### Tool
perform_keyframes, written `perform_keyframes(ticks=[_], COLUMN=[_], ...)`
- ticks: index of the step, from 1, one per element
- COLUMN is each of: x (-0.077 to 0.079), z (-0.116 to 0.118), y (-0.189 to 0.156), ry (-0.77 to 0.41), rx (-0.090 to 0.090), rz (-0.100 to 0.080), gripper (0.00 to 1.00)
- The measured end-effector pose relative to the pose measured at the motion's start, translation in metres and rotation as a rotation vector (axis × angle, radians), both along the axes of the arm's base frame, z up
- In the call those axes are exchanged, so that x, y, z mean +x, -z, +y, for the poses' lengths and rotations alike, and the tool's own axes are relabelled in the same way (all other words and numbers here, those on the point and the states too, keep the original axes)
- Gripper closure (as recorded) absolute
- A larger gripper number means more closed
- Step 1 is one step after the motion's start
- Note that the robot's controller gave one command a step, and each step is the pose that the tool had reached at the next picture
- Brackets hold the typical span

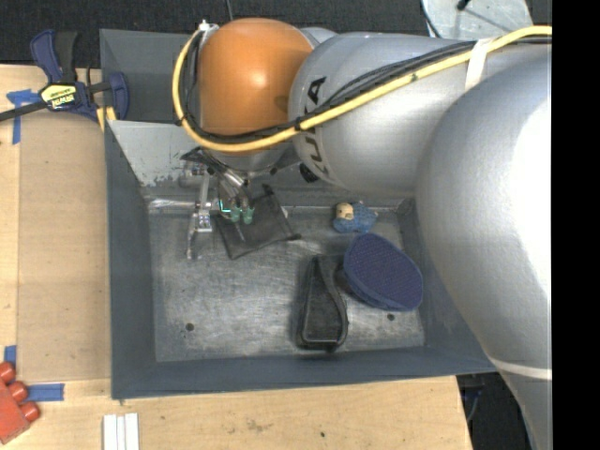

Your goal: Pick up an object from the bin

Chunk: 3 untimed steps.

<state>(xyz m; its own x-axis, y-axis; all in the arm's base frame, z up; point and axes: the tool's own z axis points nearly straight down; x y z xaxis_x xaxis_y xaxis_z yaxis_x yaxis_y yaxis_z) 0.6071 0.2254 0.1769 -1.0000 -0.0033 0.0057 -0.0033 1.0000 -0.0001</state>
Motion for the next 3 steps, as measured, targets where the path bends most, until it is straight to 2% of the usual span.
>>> perform_keyframes(ticks=[1,2,3], x=[0.015,0.007,0.008], z=[-0.066,-0.135,-0.141], y=[0.095,0.075,0.073], ry=[0.267,0.316,0.409], rx=[0.002,-0.003,0.0], rz=[-0.01,-0.01,-0.01], gripper=[0.0,0.0,0.0])
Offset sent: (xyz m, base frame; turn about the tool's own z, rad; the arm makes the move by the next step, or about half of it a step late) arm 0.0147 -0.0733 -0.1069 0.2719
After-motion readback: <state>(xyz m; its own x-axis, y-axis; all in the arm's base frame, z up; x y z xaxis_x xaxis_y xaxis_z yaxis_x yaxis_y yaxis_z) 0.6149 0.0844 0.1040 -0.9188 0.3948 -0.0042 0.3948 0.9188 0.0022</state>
